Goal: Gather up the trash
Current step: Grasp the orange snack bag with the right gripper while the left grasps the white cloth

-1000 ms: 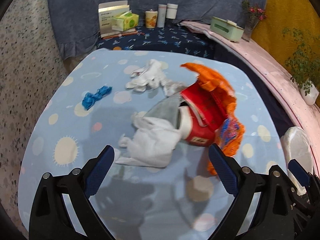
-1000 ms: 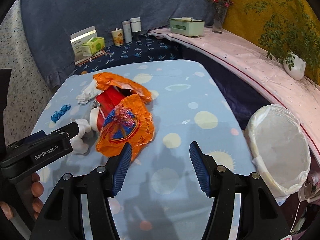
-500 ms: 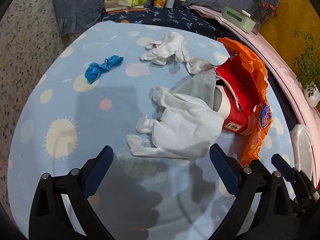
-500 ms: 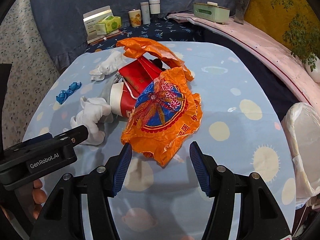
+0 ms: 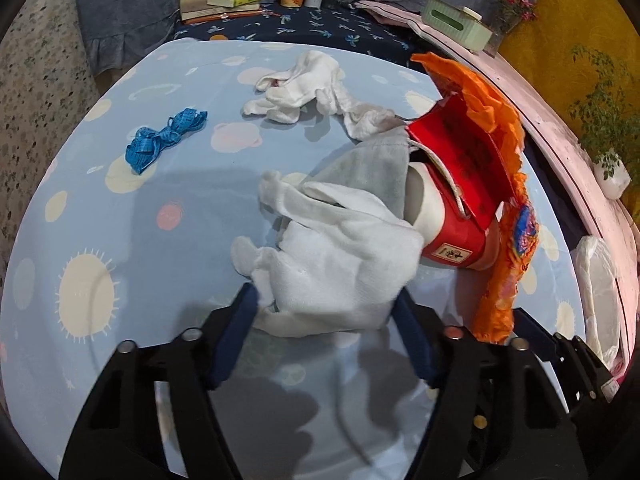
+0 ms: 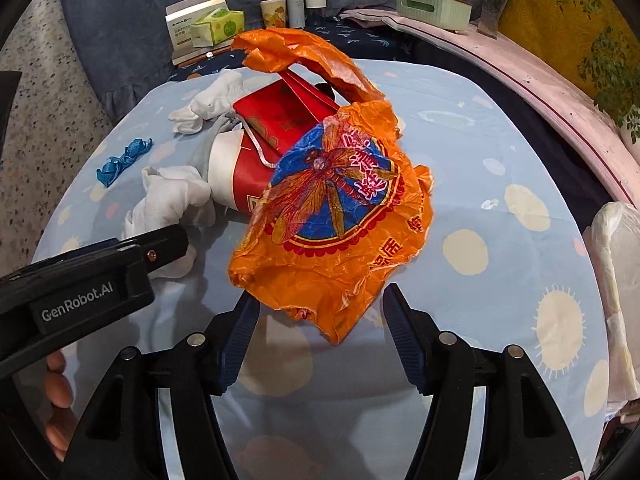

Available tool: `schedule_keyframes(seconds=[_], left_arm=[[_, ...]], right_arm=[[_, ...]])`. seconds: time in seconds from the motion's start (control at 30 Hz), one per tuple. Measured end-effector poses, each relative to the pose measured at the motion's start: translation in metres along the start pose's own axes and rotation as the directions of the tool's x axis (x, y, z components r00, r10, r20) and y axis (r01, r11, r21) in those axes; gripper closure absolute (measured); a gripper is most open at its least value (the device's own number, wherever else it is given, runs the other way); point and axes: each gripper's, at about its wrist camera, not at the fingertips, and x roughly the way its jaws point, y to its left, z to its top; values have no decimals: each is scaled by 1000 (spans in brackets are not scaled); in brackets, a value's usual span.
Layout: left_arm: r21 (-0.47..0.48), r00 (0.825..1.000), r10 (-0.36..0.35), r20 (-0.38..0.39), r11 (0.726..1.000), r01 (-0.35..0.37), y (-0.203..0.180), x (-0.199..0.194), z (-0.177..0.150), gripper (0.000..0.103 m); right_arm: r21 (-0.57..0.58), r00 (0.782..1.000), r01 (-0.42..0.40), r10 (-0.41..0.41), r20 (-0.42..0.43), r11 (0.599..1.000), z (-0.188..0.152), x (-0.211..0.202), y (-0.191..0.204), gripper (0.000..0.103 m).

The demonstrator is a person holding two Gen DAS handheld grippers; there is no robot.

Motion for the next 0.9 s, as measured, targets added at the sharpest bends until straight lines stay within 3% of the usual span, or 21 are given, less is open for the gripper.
schedule_keyframes(seconds=[0.17, 0.23, 0.27, 0.47, 0.9], left_arm=[[14, 1000, -6, -12, 1000, 6, -4, -4, -3, 78], [19, 1000, 1, -4, 1000, -1, -5, -8, -4, 83], [20, 1000, 3, -1, 1000, -3, -6, -10, -4, 88], [32, 1000, -5, 24, 999, 4, -15, -27, -6, 96], [105, 991, -56, 122, 993, 44, -64, -82, -3, 96]], right_arm=[[1, 1000, -11, 11, -1, 1000, -1, -2, -2, 66], [-7, 1000, -15, 15, 11, 1000, -1, -7, -2, 74], [-13, 1000, -11, 12, 17, 1000, -1, -10, -2, 83], [-5, 998, -32, 32, 57, 999, 1, -32, -8, 92], [72, 976, -70, 53, 209, 995, 13, -103, -46, 92]])
